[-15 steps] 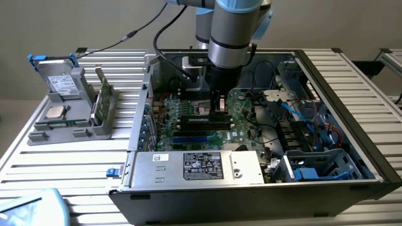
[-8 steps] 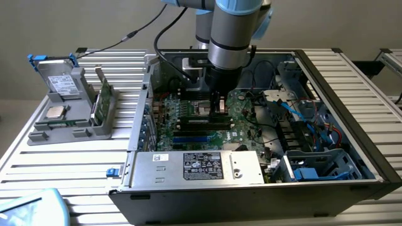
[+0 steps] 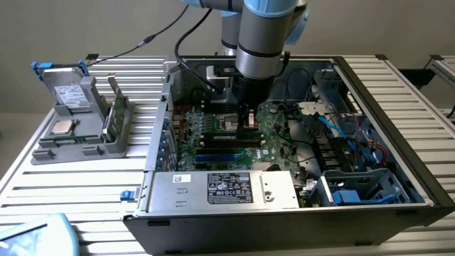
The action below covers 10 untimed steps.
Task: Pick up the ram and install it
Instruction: 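Insert the ram into the slot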
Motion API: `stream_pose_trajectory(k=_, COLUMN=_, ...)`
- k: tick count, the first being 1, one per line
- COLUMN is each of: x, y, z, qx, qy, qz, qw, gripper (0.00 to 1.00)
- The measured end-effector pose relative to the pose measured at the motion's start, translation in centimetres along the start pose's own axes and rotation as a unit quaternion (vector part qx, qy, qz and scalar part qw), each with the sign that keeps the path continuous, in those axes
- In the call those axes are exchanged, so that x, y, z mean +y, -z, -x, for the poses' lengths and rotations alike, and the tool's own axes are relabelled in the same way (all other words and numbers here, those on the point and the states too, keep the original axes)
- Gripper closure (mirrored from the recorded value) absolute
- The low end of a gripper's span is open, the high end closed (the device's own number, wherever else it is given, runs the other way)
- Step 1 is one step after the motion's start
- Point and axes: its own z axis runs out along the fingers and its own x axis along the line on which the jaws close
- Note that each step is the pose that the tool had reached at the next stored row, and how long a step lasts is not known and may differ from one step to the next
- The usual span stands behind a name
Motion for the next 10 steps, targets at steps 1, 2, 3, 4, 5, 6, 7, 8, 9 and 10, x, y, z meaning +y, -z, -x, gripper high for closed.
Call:
stream_pose_trajectory(k=1, x=-0.01, y=-0.02, z=0.01, qx=0.0000, qy=0.000, qz=0.0000, qw=1.0000, gripper=0.86)
stream_pose_trajectory(k=2, x=-0.02, y=-0.05, z=0.04, qx=0.0000, qy=0.000, qz=-0.0001, qw=1.0000, gripper=0.86)
stream_pose_trajectory(k=3, x=-0.02, y=-0.10, z=0.06, qx=0.0002, qy=0.000, qz=-0.0001, qw=1.0000, gripper=0.86)
stream_pose_trajectory(k=4, x=-0.02, y=-0.15, z=0.07, qx=0.0003, qy=0.000, qz=0.0000, qw=1.0000, gripper=0.86)
stream_pose_trajectory(k=5, x=-0.02, y=-0.19, z=0.07, qx=0.0005, qy=0.000, qz=0.0000, qw=1.0000, gripper=0.86)
stream_pose_trajectory(k=6, x=-0.02, y=-0.26, z=0.07, qx=0.0005, qy=0.000, qz=0.0000, qw=1.0000, gripper=0.86)
stream_pose_trajectory(k=7, x=-0.03, y=-0.35, z=0.07, qx=0.0005, qy=0.000, qz=0.0000, qw=1.0000, gripper=0.86)
stream_pose_trajectory(k=8, x=-0.04, y=-0.45, z=0.08, qx=0.0005, qy=0.001, qz=0.0000, qw=1.0000, gripper=0.86)
stream_pose_trajectory(k=9, x=-0.04, y=-0.52, z=0.08, qx=0.0005, qy=0.001, qz=-0.0001, qw=1.0000, gripper=0.86)
stream_pose_trajectory(k=10, x=-0.04, y=-0.52, z=0.07, qx=0.0007, qy=0.001, qz=0.0000, qw=1.0000, gripper=0.86)
